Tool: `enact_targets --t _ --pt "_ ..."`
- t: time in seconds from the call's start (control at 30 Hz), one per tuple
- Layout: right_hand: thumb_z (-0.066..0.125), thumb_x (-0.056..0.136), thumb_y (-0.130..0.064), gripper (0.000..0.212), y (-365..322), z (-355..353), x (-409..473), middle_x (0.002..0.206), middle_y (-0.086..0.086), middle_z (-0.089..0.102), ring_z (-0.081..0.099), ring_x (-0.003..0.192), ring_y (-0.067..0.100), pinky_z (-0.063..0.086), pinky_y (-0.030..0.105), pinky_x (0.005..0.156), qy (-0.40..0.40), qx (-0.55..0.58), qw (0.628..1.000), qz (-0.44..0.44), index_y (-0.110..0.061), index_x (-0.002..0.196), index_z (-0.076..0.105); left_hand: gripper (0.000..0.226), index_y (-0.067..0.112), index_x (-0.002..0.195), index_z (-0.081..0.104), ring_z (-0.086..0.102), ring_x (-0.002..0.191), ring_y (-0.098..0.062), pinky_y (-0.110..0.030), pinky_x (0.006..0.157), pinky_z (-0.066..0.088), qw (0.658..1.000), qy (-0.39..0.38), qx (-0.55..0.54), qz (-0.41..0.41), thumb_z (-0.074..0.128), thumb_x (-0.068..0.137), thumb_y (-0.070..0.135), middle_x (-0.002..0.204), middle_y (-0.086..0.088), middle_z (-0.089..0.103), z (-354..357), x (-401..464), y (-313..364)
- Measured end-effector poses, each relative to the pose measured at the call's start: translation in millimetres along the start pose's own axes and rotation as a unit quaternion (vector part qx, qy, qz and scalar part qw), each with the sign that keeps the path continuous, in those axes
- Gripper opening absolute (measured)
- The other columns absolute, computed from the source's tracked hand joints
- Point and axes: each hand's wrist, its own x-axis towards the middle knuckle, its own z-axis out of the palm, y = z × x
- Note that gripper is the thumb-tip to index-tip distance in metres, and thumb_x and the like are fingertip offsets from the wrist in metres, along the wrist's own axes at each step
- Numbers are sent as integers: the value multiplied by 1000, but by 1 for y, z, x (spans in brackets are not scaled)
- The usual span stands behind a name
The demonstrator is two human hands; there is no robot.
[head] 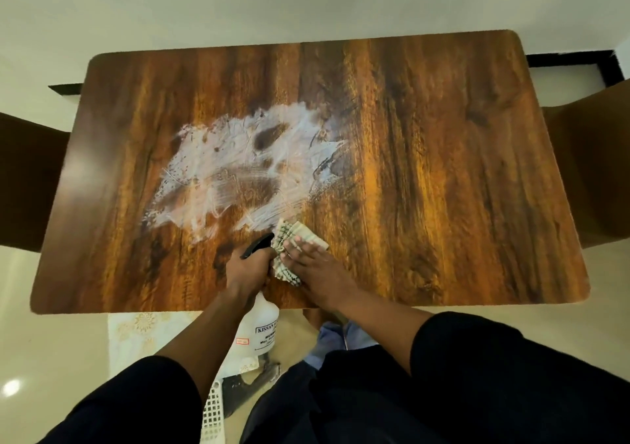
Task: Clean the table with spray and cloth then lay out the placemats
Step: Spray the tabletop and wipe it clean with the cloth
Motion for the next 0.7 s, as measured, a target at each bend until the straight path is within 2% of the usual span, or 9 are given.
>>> enact_targets --t 0.1,0.2,0.33,0.43,0.5,0.6,0.7 --pt "47 104 -24 68 19 -4 2 173 -4 -1 -8 159 20 3 40 129 -6 -23 998 -55 -26 165 15 18 7 73 69 47 45 -20 -29 45 38 1000 17 -8 2 72 89 15 58 -9 64 0 -3 3" --pt "46 103 -20 73 59 -25 -9 170 -12 -6 -12 157 15 -4 38 127 -6 -12 998 -62 -34 164 8 17 3 79 72 47 42 -15 -25 44 38 999 11 -33 -10 70 93 13 66 -14 71 0 -7 7" --pt "36 106 -36 66 118 -58 -23 170 -10 -5 -8 158 19 5 46 129 36 5 998 54 -34 163 4 19 0 86 74 49 39 -9 -24 42 39 998 34 -55 -2 69 96 14 72 -15 74 6 -10 10" --pt "42 105 -28 69 154 -75 -19 171 -6 -2 -7 158 20 7 46 129 93 47 977 188 -31 164 6 22 -4 87 75 48 41 -11 -24 42 39 997 48 -56 10 69 96 15 73 -17 75 11 -13 10" --pt "46 104 -22 71 162 -82 -11 172 -2 -1 -7 158 22 4 45 130 117 54 960 247 -27 164 8 22 -6 92 75 49 41 -11 -24 42 39 997 54 -62 10 69 97 15 72 -16 75 13 -16 8" --pt "44 106 -22 69 148 -80 6 171 3 -5 -9 158 25 -3 39 128 129 62 943 300 -22 164 7 22 -6 99 75 51 40 -8 -22 41 40 995 62 -82 6 69 98 15 74 -15 75 12 -19 6" --pt "41 108 -28 70 114 -68 20 169 6 -14 -12 157 29 -2 42 128 126 40 945 299 -23 164 -1 19 -3 103 73 55 41 -6 -20 41 41 993 68 -98 4 68 99 15 77 -14 75 8 -17 5"
